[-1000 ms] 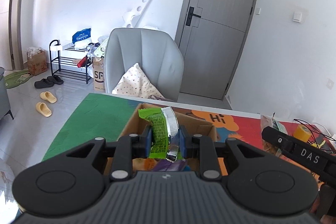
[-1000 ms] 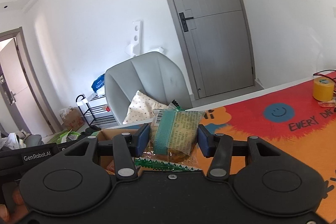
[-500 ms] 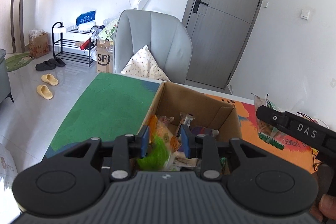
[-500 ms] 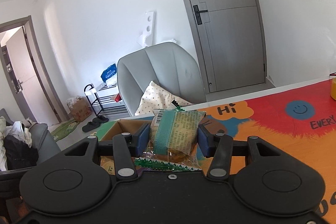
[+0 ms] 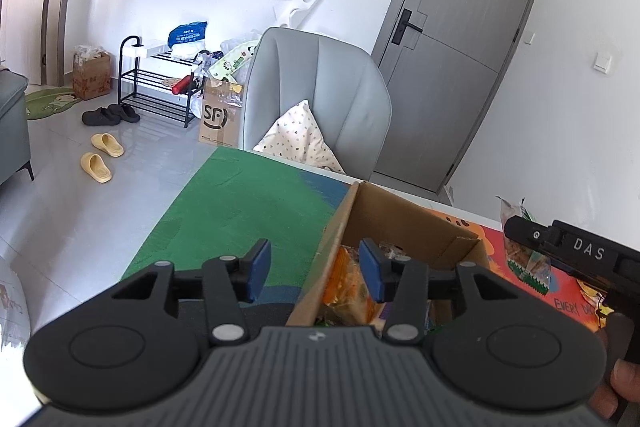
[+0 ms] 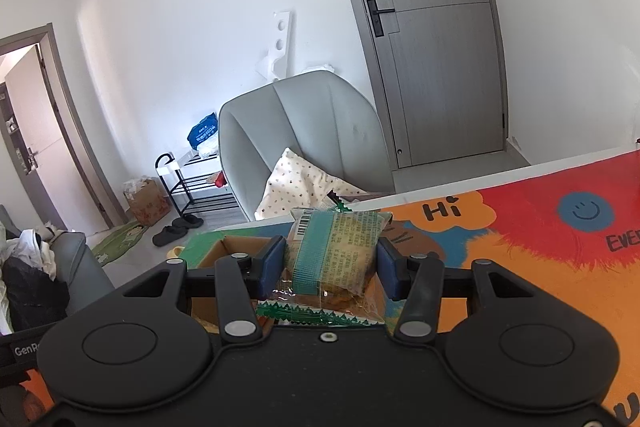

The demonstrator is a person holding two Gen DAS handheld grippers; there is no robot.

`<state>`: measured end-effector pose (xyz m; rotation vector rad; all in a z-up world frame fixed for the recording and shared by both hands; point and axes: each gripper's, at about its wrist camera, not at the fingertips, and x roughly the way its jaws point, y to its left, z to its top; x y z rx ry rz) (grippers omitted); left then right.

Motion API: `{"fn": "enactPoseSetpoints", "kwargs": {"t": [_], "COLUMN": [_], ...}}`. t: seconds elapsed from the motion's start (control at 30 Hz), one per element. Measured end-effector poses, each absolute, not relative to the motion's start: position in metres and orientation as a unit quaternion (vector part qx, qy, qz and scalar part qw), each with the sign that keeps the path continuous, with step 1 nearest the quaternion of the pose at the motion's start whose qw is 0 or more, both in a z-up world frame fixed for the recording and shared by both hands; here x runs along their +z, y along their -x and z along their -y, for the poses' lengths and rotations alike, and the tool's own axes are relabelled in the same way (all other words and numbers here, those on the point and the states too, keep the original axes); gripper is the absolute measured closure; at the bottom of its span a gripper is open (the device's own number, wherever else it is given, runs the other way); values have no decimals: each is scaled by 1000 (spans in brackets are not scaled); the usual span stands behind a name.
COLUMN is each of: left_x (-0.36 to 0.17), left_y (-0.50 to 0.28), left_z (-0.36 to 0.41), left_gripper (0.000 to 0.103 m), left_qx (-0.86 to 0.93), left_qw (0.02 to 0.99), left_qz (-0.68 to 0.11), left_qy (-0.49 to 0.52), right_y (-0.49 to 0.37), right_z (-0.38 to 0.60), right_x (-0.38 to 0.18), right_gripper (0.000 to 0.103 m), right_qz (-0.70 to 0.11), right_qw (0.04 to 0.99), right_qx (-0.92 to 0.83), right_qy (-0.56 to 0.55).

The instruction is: Organize snacks

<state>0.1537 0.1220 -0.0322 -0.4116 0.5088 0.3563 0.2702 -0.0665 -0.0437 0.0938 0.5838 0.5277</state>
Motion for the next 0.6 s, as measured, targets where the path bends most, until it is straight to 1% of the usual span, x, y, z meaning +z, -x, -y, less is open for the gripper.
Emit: {"fn": "enactPoseSetpoints", "kwargs": {"t": [0.17, 0.23, 0.3, 0.33, 0.53, 0.6], "left_x": [-35, -35, -35, -35, -35, -34], "left_y": [-151, -151, -151, -151, -149, -149], "left_z": [-131, -131, -131, -131, -129, -128], "left_gripper": [52, 51, 49, 48, 46, 42], "left_qx": [178, 177, 176, 176, 173, 172], "left_qw": [929, 929, 929, 929, 929, 929], "left_qz": [-246, -247, -246, -245, -245, -245], "left_qy": [211, 213, 214, 213, 216, 215], "right_y": [-271, -273, -273, -273, -270, -268], "right_z": [52, 47, 47, 50, 61, 65], "right_x": [-46, -48, -48, -47, -42, -42], "right_gripper": [54, 51, 31, 29, 29, 29], "right_qz": [-291, -298, -302, -298, -295, -296], "right_qw": [918, 915, 915, 916, 921, 922], "right_qx": [267, 268, 265, 265, 248, 244], "right_qy": [-42, -39, -43, -50, -58, -57]}}
